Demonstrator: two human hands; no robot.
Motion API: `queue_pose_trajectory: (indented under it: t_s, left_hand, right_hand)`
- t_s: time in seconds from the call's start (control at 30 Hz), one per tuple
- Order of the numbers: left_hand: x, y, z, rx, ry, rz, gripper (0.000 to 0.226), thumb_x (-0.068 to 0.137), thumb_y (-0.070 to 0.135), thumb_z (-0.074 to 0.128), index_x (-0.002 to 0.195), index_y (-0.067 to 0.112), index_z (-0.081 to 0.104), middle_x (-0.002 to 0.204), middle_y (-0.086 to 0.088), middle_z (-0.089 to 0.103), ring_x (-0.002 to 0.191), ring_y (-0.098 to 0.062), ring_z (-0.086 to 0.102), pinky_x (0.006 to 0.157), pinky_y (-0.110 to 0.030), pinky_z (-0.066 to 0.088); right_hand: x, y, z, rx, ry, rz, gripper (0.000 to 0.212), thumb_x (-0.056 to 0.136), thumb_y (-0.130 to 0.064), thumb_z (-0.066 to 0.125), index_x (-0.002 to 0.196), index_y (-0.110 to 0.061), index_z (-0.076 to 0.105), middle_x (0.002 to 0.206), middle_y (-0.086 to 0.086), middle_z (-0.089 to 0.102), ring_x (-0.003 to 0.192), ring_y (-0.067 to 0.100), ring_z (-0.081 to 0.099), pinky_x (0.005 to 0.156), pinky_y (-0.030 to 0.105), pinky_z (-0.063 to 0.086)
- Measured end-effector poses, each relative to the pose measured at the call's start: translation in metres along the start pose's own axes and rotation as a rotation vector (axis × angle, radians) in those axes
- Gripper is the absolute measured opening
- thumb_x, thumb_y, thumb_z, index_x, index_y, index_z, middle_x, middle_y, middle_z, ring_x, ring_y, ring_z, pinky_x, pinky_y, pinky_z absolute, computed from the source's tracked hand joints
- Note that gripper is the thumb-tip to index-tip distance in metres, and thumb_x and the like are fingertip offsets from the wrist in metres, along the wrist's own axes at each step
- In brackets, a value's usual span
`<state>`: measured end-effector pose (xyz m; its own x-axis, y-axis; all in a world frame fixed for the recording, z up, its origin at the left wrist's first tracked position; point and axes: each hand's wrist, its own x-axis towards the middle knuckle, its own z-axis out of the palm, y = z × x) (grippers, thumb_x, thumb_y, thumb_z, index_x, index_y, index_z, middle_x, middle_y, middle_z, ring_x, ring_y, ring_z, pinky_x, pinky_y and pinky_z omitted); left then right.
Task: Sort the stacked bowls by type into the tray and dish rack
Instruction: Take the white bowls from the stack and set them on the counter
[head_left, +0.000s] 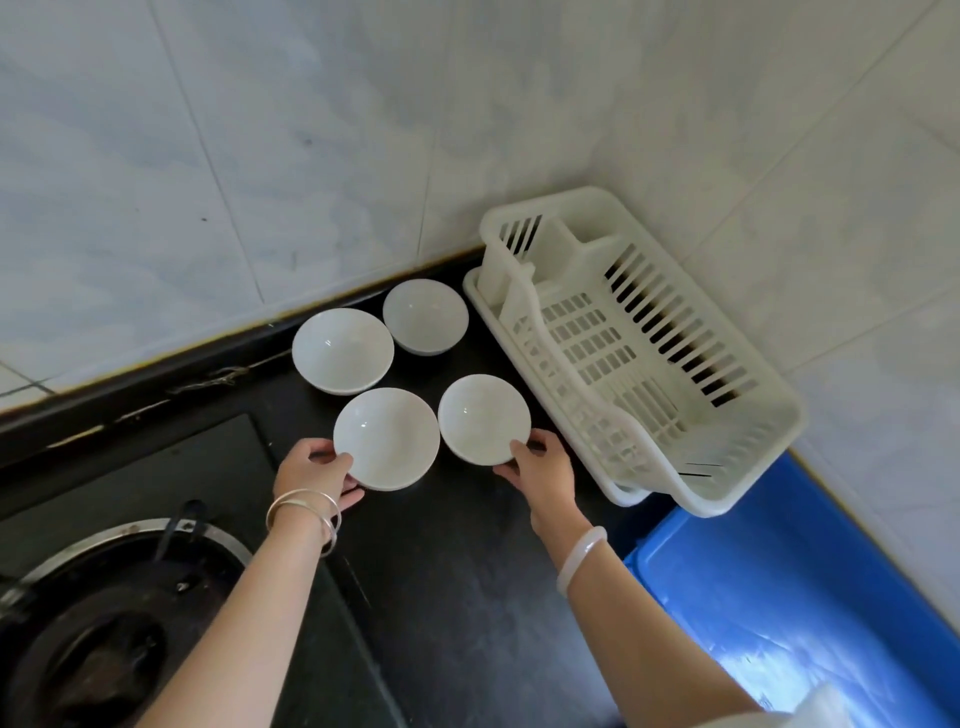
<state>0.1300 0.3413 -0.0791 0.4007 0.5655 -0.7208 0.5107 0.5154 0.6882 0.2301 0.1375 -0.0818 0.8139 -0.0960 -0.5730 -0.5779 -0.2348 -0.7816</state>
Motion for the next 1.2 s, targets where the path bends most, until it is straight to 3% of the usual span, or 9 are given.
queue_pose_trajectory:
  t_s: [0.13, 0.4, 0.7, 0.9, 1.07, 1.2]
  left_hand:
    - [-0.006, -0.004, 0.005, -0.120, -0.002, -0.046, 0.026, 0.087, -0.003, 0.049, 0.105, 0.015, 0.052, 0.110, -0.013, 0.053, 0.098, -0.037, 0.061, 0.073, -0.043, 0.055]
    - [-0.007, -0.007, 0.007, -0.169, 0.006, -0.039, 0.027, 0.086, -0.005, 0.050, 0.104, 0.014, 0.052, 0.108, -0.013, 0.055, 0.098, -0.039, 0.062, 0.075, -0.046, 0.056]
    - [-0.004, -0.009, 0.009, -0.199, 0.035, -0.044, 0.025, 0.086, -0.004, 0.051, 0.103, 0.014, 0.053, 0.103, -0.010, 0.056, 0.093, -0.034, 0.063, 0.067, -0.041, 0.055]
    - [-0.005, -0.014, 0.008, -0.233, 0.050, -0.014, 0.023, 0.086, -0.002, 0.053, 0.106, 0.011, 0.055, 0.108, -0.012, 0.058, 0.095, -0.033, 0.062, 0.063, -0.037, 0.054]
    - [-0.016, -0.024, 0.011, -0.255, 0.050, 0.033, 0.031, 0.087, 0.000, 0.052, 0.118, 0.004, 0.054, 0.121, -0.019, 0.059, 0.109, -0.031, 0.059, 0.082, -0.034, 0.051]
    - [-0.033, -0.032, 0.015, -0.191, 0.010, 0.091, 0.041, 0.089, 0.005, 0.050, 0.130, 0.004, 0.048, 0.130, -0.022, 0.054, 0.120, -0.030, 0.053, 0.094, -0.032, 0.046]
  right_hand:
    - [-0.005, 0.011, 0.002, 0.116, -0.048, 0.000, 0.049, 0.091, -0.010, 0.059, 0.136, -0.021, 0.044, 0.107, -0.001, 0.056, 0.086, 0.016, 0.065, 0.077, 0.030, 0.059]
    - [0.000, -0.009, 0.020, 0.193, -0.053, -0.013, 0.051, 0.091, -0.008, 0.058, 0.139, -0.016, 0.043, 0.124, 0.011, 0.057, 0.103, 0.027, 0.064, 0.081, 0.032, 0.058]
    - [0.006, -0.020, 0.033, 0.176, -0.063, -0.011, 0.048, 0.092, -0.008, 0.057, 0.137, -0.016, 0.044, 0.118, 0.008, 0.057, 0.096, 0.024, 0.067, 0.074, 0.027, 0.058]
    - [0.004, -0.023, 0.030, 0.166, -0.101, 0.021, 0.049, 0.095, -0.013, 0.054, 0.142, -0.017, 0.040, 0.129, 0.009, 0.054, 0.101, 0.024, 0.065, 0.081, 0.030, 0.057]
    - [-0.009, -0.026, 0.021, 0.070, -0.214, 0.040, 0.050, 0.099, -0.027, 0.045, 0.147, -0.023, 0.031, 0.141, 0.008, 0.047, 0.108, 0.025, 0.061, 0.092, 0.038, 0.052]
    - [-0.027, -0.028, 0.003, 0.012, -0.247, 0.007, 0.045, 0.099, -0.030, 0.043, 0.143, -0.021, 0.037, 0.138, 0.005, 0.050, 0.109, 0.023, 0.061, 0.089, 0.034, 0.051]
